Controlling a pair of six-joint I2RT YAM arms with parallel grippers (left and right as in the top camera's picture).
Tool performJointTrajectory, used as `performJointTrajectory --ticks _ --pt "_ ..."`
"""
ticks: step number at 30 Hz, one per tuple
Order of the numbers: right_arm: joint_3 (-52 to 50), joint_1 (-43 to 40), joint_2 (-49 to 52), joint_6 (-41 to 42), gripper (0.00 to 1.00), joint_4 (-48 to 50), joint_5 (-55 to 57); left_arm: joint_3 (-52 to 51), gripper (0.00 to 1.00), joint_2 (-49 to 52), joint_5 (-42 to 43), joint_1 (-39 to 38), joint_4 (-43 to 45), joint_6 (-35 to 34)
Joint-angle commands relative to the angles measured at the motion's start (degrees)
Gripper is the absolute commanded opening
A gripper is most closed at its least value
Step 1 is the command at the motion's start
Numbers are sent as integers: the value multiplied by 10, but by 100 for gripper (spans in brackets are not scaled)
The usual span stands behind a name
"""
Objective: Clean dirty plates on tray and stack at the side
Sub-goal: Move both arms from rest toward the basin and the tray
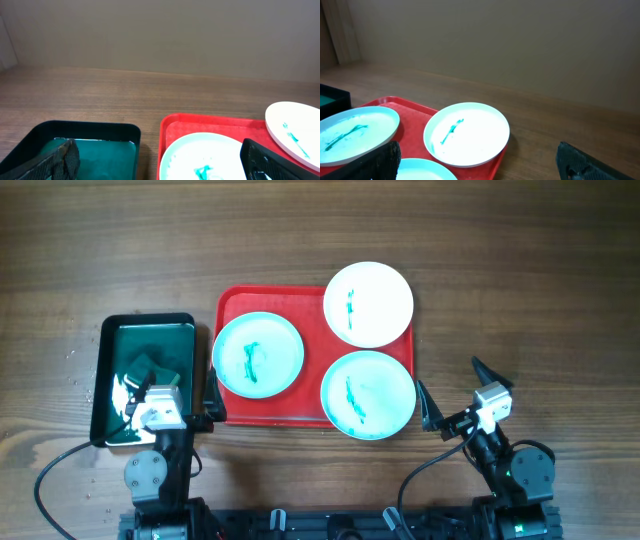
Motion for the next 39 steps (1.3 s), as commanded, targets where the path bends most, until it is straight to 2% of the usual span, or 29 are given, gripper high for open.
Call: performJointTrajectory --ticks 1,25,32,39 --pt "-1 1 -2 -1 100 1 -11 -5 100 -4 -7 -2 1 7" --pt "-1 1 -2 -30 100 0 6 -5 100 -4 -7 -2 11 9" --pt "0 1 -2 101 100 17 0 4 100 -4 -7 -2 6 -10" --pt "31 1 -2 119 100 42 0 127 100 49 -7 -2 -90 -23"
